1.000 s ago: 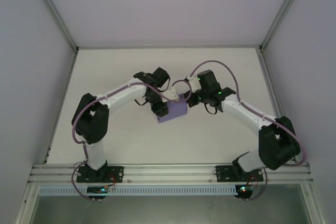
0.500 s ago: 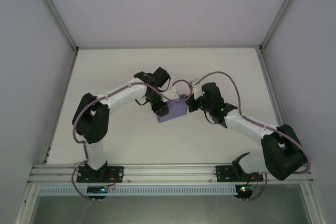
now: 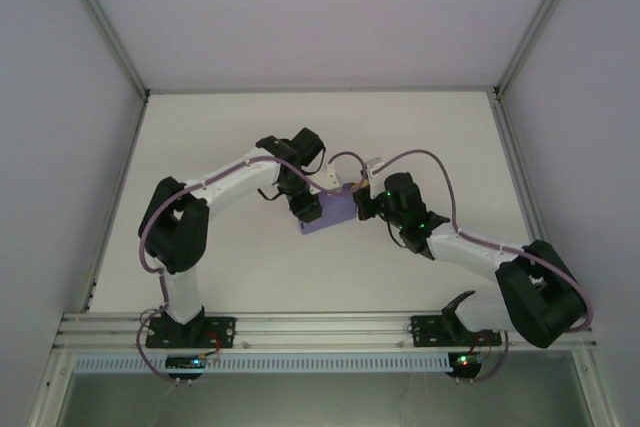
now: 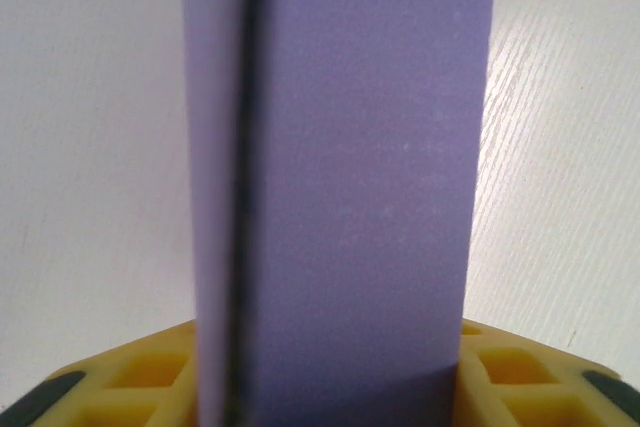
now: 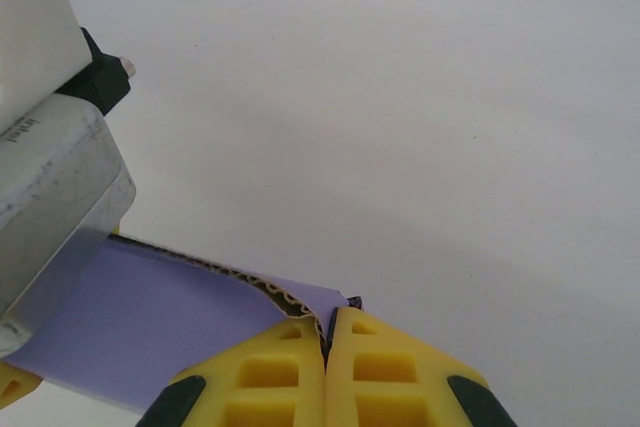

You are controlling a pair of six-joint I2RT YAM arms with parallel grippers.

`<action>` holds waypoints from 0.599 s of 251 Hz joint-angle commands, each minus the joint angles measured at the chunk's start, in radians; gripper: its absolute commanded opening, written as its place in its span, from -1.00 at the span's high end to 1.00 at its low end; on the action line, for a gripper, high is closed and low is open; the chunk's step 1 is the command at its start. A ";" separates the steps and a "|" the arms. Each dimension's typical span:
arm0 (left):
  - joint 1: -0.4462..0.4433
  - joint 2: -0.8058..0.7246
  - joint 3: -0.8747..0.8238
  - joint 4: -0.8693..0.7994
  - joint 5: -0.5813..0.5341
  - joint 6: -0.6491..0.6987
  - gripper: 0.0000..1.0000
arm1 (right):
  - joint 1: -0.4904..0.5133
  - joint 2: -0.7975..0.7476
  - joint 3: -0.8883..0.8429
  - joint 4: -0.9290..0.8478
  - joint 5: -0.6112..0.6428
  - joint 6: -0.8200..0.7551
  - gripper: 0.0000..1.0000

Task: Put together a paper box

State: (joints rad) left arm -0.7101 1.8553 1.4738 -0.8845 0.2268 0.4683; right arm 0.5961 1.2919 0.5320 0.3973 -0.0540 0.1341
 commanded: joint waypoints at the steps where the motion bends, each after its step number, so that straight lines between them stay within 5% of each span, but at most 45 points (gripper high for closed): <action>1: 0.008 0.000 0.019 0.071 -0.010 -0.042 -0.14 | 0.032 -0.006 0.007 -0.228 0.038 0.026 0.95; 26: 0.006 -0.033 0.013 0.084 0.000 -0.056 -0.59 | 0.058 -0.006 0.012 -0.239 0.098 0.030 0.96; 37: 0.007 -0.053 -0.004 0.104 -0.002 -0.067 -1.00 | 0.074 -0.003 0.013 -0.240 0.142 0.039 0.96; 84: 0.004 -0.165 -0.096 0.171 -0.071 -0.152 -0.99 | 0.127 0.006 0.021 -0.259 0.245 0.074 0.97; 150: 0.005 -0.422 -0.268 0.234 -0.262 -0.435 -0.99 | 0.158 0.009 0.044 -0.321 0.321 0.144 0.97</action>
State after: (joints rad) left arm -0.7067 1.5555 1.2755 -0.6891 0.0711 0.2142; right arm 0.7361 1.2739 0.5816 0.2508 0.2199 0.2222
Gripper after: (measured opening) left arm 0.995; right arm 0.045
